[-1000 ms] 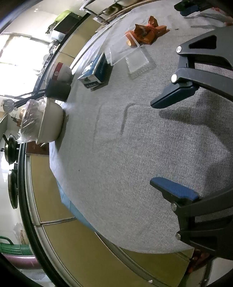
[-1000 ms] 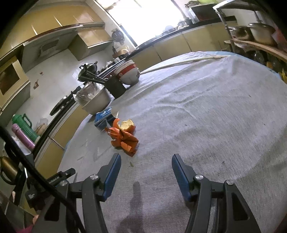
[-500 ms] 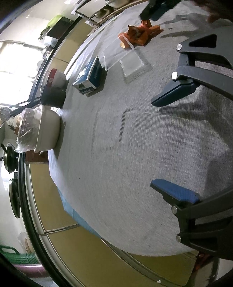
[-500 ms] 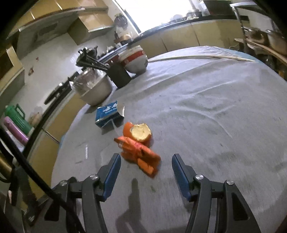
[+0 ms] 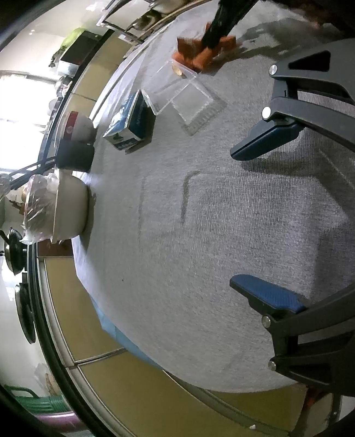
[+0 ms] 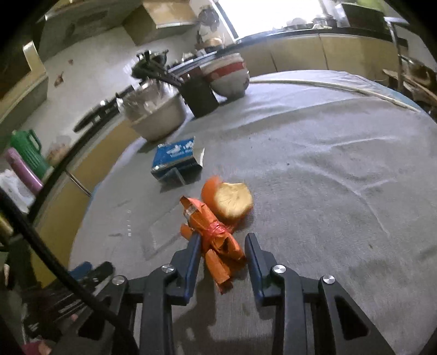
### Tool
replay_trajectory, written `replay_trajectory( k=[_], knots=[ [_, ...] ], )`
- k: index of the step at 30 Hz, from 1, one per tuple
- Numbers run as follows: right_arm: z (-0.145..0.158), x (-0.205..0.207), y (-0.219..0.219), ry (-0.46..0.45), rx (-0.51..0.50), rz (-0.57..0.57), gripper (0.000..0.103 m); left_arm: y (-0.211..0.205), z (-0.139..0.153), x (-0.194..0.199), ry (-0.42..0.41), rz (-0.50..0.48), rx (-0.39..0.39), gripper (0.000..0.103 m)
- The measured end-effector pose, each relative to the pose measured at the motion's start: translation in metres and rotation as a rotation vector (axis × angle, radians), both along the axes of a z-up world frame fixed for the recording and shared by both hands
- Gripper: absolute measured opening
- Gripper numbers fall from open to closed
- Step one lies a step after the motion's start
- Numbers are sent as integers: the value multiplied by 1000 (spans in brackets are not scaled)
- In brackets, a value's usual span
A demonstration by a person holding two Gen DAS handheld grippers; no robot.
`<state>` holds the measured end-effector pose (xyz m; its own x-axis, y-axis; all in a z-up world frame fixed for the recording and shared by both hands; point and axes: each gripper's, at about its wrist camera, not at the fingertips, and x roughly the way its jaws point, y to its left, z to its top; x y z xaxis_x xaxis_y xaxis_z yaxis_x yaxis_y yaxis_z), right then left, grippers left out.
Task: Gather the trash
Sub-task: 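Grasp the clear plastic tray with the left gripper while the right gripper holds the orange wrapper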
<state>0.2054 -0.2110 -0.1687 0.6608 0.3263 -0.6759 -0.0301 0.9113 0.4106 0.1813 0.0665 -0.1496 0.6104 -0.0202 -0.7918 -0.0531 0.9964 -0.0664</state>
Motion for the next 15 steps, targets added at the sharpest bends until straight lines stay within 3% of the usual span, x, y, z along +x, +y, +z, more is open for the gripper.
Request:
replay_trajectory(
  k=[7,13,15],
  knots=[
    [1,-41,-46,-23,155,-61,35,-20,5,10,43,-122,28,86],
    [-16,-57,-75,-29,283,-112,35,-64,30,30,13,-213,82,86],
    [-9,-59,-74,-80,262,-105,35,-79,36,40,5,-250,99,86]
  ],
)
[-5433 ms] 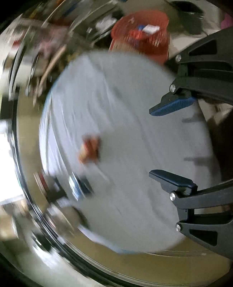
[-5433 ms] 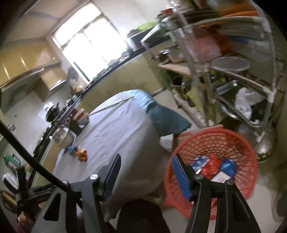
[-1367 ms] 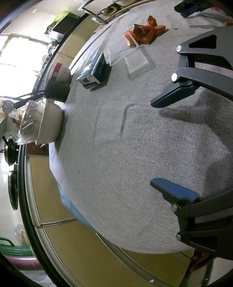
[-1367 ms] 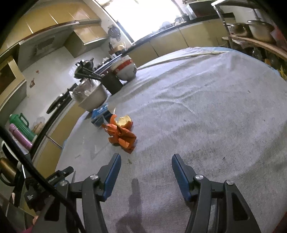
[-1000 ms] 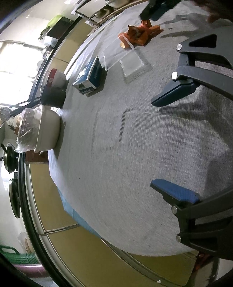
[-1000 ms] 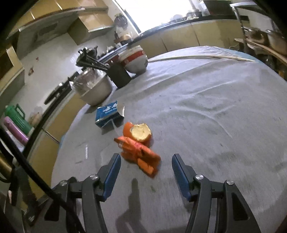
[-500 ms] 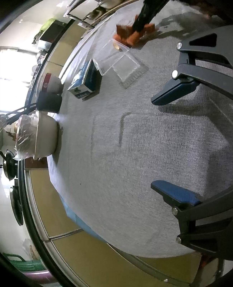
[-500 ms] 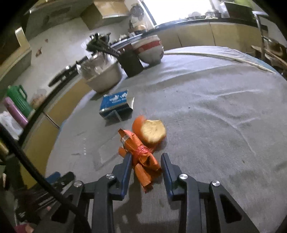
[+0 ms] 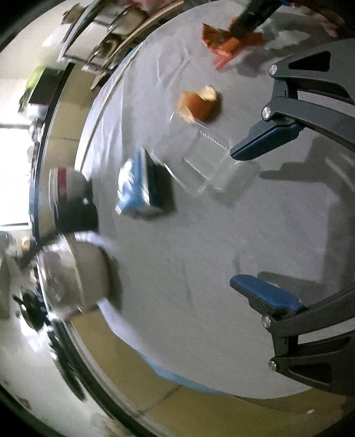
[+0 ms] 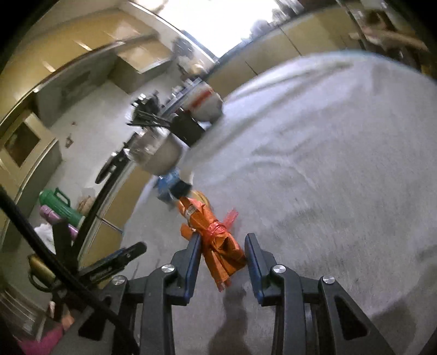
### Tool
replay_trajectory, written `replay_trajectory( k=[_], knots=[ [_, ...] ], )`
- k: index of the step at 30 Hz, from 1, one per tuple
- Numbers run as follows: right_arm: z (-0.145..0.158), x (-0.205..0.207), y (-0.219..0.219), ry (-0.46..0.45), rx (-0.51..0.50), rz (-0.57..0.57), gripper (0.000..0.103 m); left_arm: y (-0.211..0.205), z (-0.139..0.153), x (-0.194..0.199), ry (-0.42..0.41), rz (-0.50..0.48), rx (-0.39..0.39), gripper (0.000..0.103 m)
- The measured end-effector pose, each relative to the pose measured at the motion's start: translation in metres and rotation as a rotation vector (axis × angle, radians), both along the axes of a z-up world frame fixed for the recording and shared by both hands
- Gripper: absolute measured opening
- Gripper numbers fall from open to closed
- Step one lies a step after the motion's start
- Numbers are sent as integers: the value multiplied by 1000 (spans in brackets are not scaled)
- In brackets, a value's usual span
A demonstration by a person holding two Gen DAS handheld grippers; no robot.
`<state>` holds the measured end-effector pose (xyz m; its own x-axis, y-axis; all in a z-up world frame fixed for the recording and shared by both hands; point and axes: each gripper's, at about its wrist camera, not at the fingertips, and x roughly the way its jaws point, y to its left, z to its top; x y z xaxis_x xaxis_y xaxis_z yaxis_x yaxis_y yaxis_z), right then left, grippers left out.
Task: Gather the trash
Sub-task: 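Grasp the clear plastic tray with the left gripper while the right gripper holds the orange wrapper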
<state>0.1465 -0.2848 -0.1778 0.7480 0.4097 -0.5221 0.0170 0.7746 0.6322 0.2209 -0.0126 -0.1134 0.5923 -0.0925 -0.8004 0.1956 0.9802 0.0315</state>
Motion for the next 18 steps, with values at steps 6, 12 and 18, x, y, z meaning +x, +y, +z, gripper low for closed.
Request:
replay_trajectory(
  k=[6,12,18],
  knots=[
    [-5,5,-1,19,13,15,35,-22,5,12,24,-81,21,86],
    [-12,1,-18,0,105,-20,35,-26,11,-3,68,-135,-44,86],
    [-14,0,-21,-4,115,-25,35,-46,2,15,103,-126,22,86]
  ],
)
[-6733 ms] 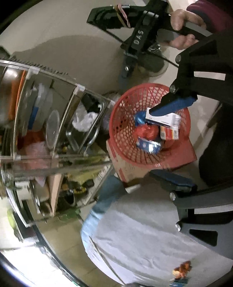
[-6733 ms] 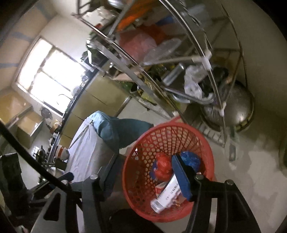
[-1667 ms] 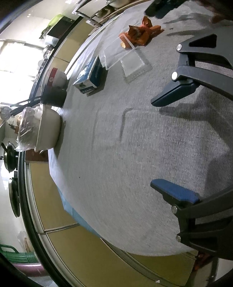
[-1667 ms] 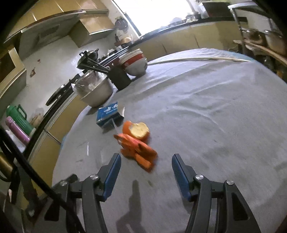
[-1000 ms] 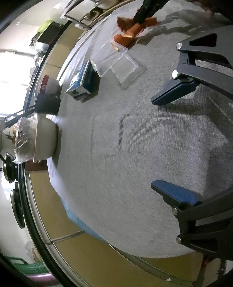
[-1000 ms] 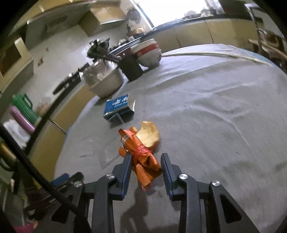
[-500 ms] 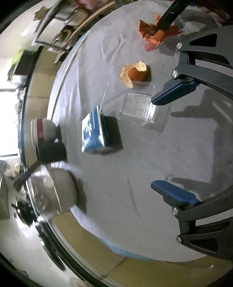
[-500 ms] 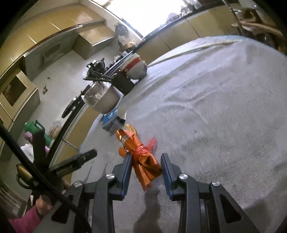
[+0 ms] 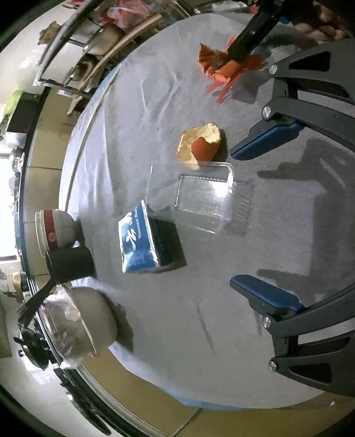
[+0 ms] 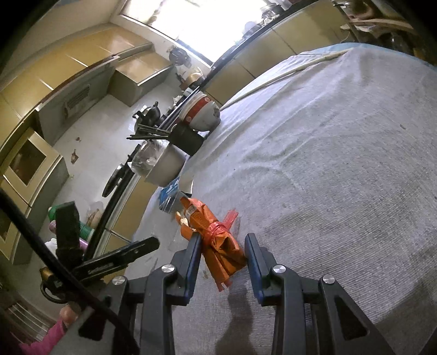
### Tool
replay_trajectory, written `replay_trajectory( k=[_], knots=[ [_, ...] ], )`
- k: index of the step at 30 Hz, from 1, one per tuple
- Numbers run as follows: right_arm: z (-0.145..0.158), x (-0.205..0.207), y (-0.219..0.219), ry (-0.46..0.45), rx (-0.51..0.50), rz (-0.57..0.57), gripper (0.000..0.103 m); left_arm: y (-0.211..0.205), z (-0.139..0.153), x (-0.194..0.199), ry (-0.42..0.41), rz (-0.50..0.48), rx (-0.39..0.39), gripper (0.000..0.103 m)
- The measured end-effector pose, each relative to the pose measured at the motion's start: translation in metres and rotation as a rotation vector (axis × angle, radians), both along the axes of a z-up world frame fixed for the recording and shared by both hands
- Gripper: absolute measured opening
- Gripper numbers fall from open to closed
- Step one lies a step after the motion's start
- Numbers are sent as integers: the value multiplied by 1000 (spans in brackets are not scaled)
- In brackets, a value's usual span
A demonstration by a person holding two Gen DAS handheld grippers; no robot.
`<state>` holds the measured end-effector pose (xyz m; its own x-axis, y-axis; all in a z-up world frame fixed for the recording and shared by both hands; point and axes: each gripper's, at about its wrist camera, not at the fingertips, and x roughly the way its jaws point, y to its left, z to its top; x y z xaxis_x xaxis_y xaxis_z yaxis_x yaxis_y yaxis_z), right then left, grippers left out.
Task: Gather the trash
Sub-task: 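Grasp the clear plastic tray with the left gripper while the right gripper holds the orange wrapper, then carry the clear tray and orange wrapper to the red basket and open both grippers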
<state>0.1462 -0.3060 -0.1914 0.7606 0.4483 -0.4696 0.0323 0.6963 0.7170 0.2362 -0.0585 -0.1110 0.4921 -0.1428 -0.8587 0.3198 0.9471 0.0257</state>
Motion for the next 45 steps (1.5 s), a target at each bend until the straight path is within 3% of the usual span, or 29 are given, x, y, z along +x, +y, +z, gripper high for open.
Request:
replay_trajectory(
  k=[6,9,10,12,18,27,34,39,45],
  knots=[
    [0,1,1,1,1,1,35,-17,-9,15,40,-14,11,86],
    [0,0,0,1,2,0,35,-15,-9,20,38,0,-33,86],
    [0,0,0,1,2,1,35,-12,-9,22,42,10,-59,83],
    [1,-1,1,1,2,0,35,-9,-11,24,51,26,-80,62],
    [1,-1,1,6,-1,-8,35,1,-3,15,36,50,-98,58],
    [3,-4,2,10,-11,-30,35,22,32,-56,-60,67,-98,58],
    [9,-12,8,14,-57,-42,35,17,53,-115,-116,23,-113,58],
    [21,-45,6,-4,-52,-53,35,8,64,-143,-166,-15,-98,58],
    [64,-95,-5,-50,-111,-78,35,-5,72,-171,-185,-58,-117,58]
  ],
)
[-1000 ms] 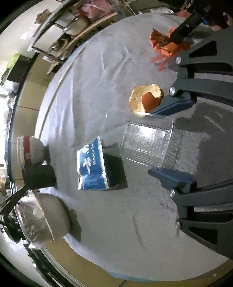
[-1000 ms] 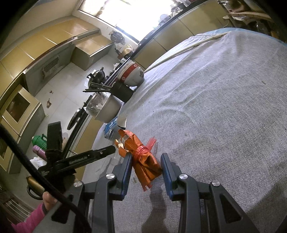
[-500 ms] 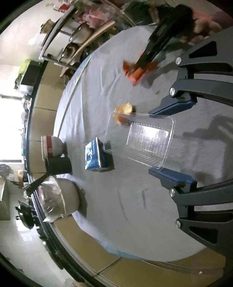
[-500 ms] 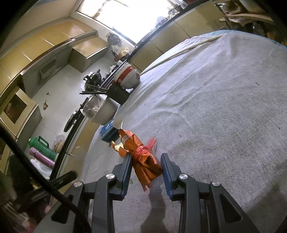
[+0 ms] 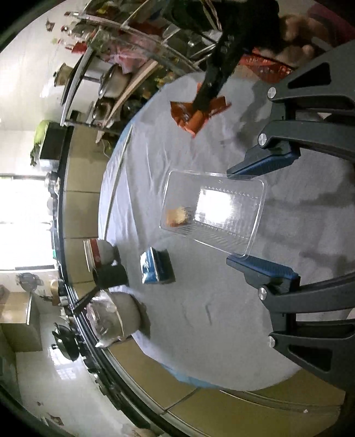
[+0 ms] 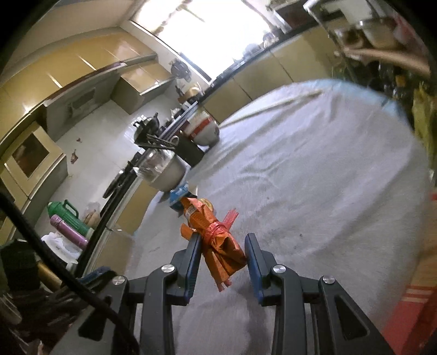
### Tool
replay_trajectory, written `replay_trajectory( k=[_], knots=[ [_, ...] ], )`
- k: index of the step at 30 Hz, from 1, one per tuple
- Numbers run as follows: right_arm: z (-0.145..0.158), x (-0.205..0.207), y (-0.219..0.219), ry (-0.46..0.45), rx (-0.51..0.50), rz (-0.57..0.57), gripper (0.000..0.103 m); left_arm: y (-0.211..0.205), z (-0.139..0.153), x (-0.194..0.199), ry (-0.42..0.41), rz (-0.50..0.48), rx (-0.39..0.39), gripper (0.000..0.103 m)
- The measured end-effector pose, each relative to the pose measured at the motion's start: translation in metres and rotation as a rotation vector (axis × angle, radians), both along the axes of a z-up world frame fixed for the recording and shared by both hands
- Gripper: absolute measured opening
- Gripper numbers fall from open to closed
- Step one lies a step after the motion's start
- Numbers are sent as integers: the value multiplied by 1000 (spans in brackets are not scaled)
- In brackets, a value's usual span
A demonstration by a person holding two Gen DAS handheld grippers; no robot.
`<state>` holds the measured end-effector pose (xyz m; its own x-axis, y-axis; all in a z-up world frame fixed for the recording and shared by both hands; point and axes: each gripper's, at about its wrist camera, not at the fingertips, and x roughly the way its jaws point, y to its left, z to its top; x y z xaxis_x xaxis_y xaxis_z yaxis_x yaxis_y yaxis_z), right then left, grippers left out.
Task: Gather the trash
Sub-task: 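Carry the clear tray and orange wrapper to the red basket and open both grippers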
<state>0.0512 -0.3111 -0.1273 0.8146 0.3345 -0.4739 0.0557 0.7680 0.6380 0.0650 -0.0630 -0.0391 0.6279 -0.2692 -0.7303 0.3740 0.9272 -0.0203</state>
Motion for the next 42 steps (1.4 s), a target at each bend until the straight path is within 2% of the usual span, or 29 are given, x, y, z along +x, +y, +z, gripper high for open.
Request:
replay_trajectory(
  k=[7,12,19,27,34,42],
  knots=[
    [35,-52,-8,-37,-67,-30,35,-15,9,-25,-28,-43,-10,58],
    [43,-88,-19,-32,-69,-58,35,-26,13,-36,-22,-79,-23,58],
    [56,-134,-50,-45,-67,-153,35,-55,10,-57,-11,-188,-12,58],
    [61,-179,-80,-30,-75,-247,35,-75,13,-76,-22,-268,-7,58],
    [63,-217,-112,-9,-90,-361,35,-97,21,-96,-29,-396,-23,58],
    [77,-270,-155,-20,-112,-533,35,-147,36,-107,-5,-576,-60,58]
  ],
)
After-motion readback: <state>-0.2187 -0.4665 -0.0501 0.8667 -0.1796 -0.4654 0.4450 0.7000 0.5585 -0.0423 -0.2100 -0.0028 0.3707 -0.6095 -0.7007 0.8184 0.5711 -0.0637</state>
